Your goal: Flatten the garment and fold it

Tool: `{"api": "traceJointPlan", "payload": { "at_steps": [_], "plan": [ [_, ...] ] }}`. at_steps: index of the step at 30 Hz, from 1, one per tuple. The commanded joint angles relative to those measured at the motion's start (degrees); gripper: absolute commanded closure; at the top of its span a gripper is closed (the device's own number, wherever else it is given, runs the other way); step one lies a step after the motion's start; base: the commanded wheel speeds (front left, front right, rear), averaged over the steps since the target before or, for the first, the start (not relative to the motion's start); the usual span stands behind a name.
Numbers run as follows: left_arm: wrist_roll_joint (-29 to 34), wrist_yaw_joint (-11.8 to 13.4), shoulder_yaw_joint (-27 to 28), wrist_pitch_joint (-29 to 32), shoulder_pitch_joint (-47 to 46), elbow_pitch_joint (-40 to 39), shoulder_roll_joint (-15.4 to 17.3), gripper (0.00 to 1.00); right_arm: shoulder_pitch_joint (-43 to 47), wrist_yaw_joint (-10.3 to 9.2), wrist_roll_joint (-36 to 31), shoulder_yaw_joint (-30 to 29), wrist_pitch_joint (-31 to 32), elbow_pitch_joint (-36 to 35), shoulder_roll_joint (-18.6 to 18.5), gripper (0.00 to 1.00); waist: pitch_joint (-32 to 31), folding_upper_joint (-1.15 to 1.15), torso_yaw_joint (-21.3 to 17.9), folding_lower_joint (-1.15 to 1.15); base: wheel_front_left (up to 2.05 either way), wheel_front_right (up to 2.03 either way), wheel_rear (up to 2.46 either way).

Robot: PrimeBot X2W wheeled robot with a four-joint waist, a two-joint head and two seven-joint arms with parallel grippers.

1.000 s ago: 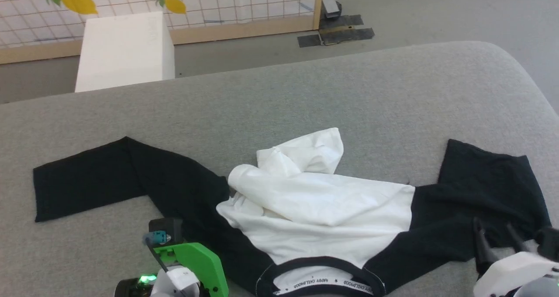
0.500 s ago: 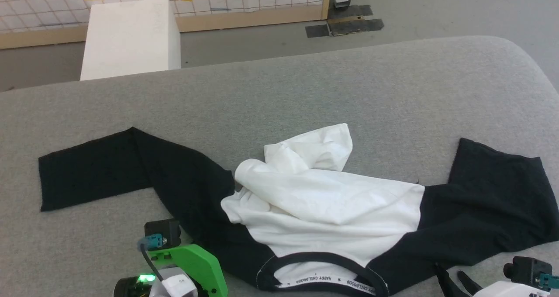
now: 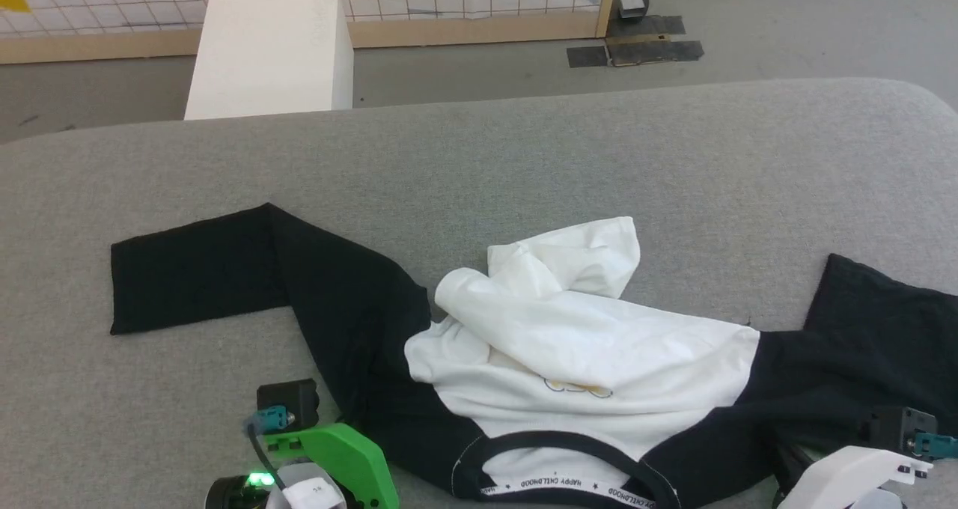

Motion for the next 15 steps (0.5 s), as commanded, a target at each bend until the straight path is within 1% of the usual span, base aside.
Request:
{"api": "traceJointPlan", "payload": {
  "at_steps": [1,4,8,11,13,15],
  "plan": [
    [-2.97,-0.75,1.21,-2.10,0.65,-0.93,-0.32,1.00,0.46,-0.05,-1.49,0.15,0.24,-0.63,1.24,1.00,-1.16,0.00,0.40,0.00,0.00,0.00,0.00],
    [-6.64,-2.10,2.25,-3.92,0.53,-4.50,-0.99,1.00,1.76,-0.05,-1.92,-0.93,1.26,-5.67,1.24,1.00,-2.28,0.00,0.47,0.00,0.00,0.00,0.00],
    [-12.30,-4.45,3.79,-4.97,-0.55,-11.98,-1.47,1.00,2.26,-0.05,-3.09,-2.44,3.51,-15.69,1.24,1.00,-3.59,0.00,0.29,0.00,0.00,0.00,0.00],
    [-14.75,-5.68,4.72,-3.82,-2.41,-17.99,-1.08,1.00,0.94,-0.05,-3.81,-3.56,5.60,-23.26,1.24,1.00,-4.48,0.00,0.31,0.00,0.00,0.00,0.00],
    [-16.36,-6.30,5.44,-2.12,-4.87,-22.42,-0.36,1.00,-1.32,-0.05,-5.36,-3.52,7.70,-28.84,1.24,1.00,-4.84,0.00,0.36,0.00,0.00,0.00,0.00],
    [-18.02,-6.49,6.09,-0.38,-7.82,-25.64,-0.05,1.00,-4.10,-0.05,-6.81,-2.76,10.26,-32.88,1.24,1.00,-5.07,0.00,0.49,0.00,0.00,0.00,0.00]
  ]
}}
